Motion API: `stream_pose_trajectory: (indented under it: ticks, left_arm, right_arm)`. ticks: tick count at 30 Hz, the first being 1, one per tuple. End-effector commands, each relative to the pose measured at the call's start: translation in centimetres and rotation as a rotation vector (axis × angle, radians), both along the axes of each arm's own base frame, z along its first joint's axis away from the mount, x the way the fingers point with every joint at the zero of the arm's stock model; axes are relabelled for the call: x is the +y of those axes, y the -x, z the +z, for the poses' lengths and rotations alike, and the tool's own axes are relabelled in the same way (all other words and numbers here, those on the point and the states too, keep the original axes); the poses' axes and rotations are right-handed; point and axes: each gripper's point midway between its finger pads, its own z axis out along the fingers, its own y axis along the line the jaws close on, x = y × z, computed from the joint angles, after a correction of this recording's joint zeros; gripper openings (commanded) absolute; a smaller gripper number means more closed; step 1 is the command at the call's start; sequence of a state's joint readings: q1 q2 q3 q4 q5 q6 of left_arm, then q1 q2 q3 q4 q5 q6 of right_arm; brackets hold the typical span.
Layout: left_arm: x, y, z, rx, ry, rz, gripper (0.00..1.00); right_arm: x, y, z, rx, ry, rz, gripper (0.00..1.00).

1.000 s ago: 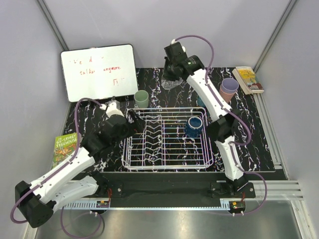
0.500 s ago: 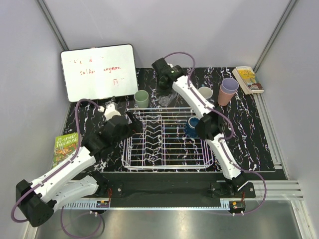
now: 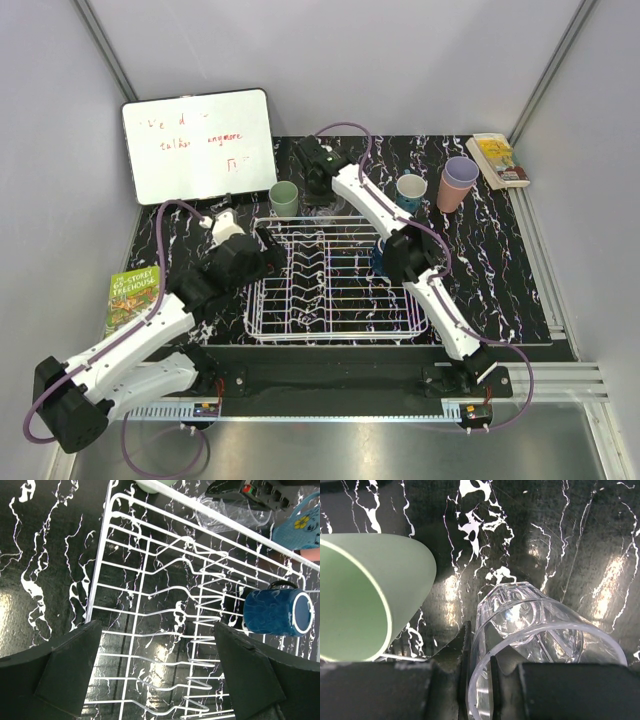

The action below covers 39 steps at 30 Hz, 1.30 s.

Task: Unload the cups from the dish rack

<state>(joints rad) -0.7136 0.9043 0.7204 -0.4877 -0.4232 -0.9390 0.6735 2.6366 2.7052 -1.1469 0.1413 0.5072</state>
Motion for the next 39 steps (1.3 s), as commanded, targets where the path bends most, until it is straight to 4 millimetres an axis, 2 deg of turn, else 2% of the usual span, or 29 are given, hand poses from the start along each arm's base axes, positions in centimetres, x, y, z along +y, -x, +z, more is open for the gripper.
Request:
stream_pose_trajectory:
  ticks: [1, 4, 8, 11, 12, 13, 15, 21, 23, 25, 27, 28, 30, 31, 36, 39]
  left_arm:
    - [0.1, 0.0, 0.1, -0.013, 0.015, 0.015, 0.99]
    - [0.0, 0.1, -0.2, -0.003, 0.01, 0.011, 0.99]
    - [0.0, 0.1, -0.5, 0.003, 0.007, 0.011, 0.99]
    - [-0.1, 0.2, -0.5, 0.004, 0.006, 0.01, 0.99]
    - [0.0, 0.2, -0.6, 0.004, 0.003, 0.01, 0.99]
    - [-0.1, 0.2, -0.5, 0.002, 0.004, 0.008, 0.99]
    - [-0.1, 0.2, -0.5, 0.002, 0.003, 0.007, 0.99]
    - [-0.1, 0.2, 0.0, -0.013, 0.015, 0.011, 0.99]
    - [0.0, 0.2, 0.1, -0.018, 0.012, 0.01, 0.99]
    - [0.0, 0.1, 0.3, -0.024, 0.012, 0.007, 0.99]
    - [0.1, 0.2, 0.4, -0.026, 0.01, 0.004, 0.99]
    - [0.0, 0.2, 0.4, -0.026, 0.008, 0.002, 0.99]
    - [0.0, 0.2, 0.4, -0.026, 0.008, 0.0, 0.99]
    - [0.0, 0.2, 0.3, -0.026, 0.003, -0.004, 0.99]
    - [-0.1, 0.2, 0.4, -0.034, -0.014, -0.016, 0.99]
    - [-0.7, 0.0, 0.7, -0.046, -0.056, -0.06, 0.99]
  right_arm:
    - [0.9, -0.8, -0.1, -0.051, 0.004, 0.023, 0.0]
    - [0.8, -0.5, -1.9, -0.024, 0.03, 0.028, 0.0]
    - [1.0, 0.0, -3.0, -0.006, 0.044, 0.04, 0.0]
    - [0.8, 0.2, -3.0, -0.005, 0.054, 0.041, 0.0]
    - [0.8, 0.1, -2.8, -0.01, 0.055, 0.039, 0.01]
    - [0.6, 0.1, -2.5, -0.012, 0.055, 0.036, 0.1]
    - [0.4, 0.1, -1.8, -0.022, 0.057, 0.034, 0.16]
    - [0.1, 0.1, 2.1, -0.083, 0.033, 0.035, 0.43]
    - [0.0, 0.1, 4.0, -0.11, 0.016, 0.035, 0.49]
    - [-0.2, 0.1, 5.7, -0.137, 0.0, 0.033, 0.6]
    - [-0.3, 0.0, 6.7, -0.157, -0.009, 0.032, 0.69]
    - [-0.2, 0.1, 8.0, -0.179, -0.025, 0.035, 0.71]
    - [-0.3, 0.1, 9.0, -0.199, -0.037, 0.033, 0.75]
    - [-0.4, 0.2, 10.2, -0.216, -0.049, 0.035, 0.79]
    - [-1.1, 0.6, 14.0, -0.28, -0.075, 0.032, 0.83]
    - [-2.8, 1.8, 18.4, -0.347, -0.094, 0.017, 0.84]
